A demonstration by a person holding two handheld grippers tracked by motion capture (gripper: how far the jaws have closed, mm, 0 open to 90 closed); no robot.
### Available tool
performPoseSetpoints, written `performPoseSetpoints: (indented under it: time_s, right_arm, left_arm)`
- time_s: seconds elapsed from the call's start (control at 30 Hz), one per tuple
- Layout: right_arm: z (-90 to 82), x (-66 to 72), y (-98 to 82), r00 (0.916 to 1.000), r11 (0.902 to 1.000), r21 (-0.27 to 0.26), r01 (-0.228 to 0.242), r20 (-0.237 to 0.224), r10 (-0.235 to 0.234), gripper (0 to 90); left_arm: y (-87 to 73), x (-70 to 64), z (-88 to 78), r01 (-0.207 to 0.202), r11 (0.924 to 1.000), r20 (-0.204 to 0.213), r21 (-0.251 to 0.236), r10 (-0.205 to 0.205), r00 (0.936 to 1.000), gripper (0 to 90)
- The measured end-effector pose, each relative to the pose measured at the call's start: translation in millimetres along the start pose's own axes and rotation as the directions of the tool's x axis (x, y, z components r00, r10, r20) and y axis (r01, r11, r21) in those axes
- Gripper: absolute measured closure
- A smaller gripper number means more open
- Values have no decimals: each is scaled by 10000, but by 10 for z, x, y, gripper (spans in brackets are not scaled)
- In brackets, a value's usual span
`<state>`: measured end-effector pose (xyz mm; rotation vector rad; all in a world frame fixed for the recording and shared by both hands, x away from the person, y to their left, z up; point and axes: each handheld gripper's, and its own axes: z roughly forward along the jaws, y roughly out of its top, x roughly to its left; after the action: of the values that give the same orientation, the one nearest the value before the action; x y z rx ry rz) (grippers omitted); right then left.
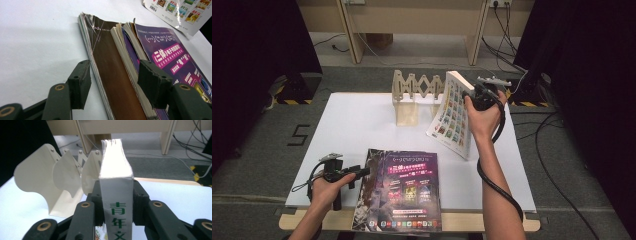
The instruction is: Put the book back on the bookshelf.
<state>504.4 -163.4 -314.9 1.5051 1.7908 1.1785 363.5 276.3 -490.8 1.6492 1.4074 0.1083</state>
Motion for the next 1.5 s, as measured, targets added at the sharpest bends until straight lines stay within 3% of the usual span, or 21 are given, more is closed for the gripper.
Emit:
performPoseSetpoints:
  time_s: [0.4,0.67,1.03,1.2,1.37,1.5]
  right_arm:
    - [-1,34,37,9981,9982,309,510,330,-520,740]
    - [-78,82,81,9997,9985,-542,24,239,-11,744]
    - [-115,235,181,9998,9867,-1622,-55,179,85,744]
    - [-112,248,210,9987,9835,-1809,72,507,20,744]
    - [-78,223,228,9988,9808,-1931,-282,328,352,744]
    - [-29,240,214,9991,9763,-2158,-185,323,260,743]
  left_arm:
    - [-1,-4,12,-32,10000,5,56,32,10000,426]
    - [1,18,10,15,10000,-22,61,-15,10000,426]
    - [4,29,-14,20,10000,-20,25,-20,10000,426]
    - [6,38,-14,11,10000,-54,3,-11,10000,425]
    - [3,23,2,0,10000,6,47,0,10000,425]
    - [3,30,-8,17,10000,-10,14,-17,10000,426]
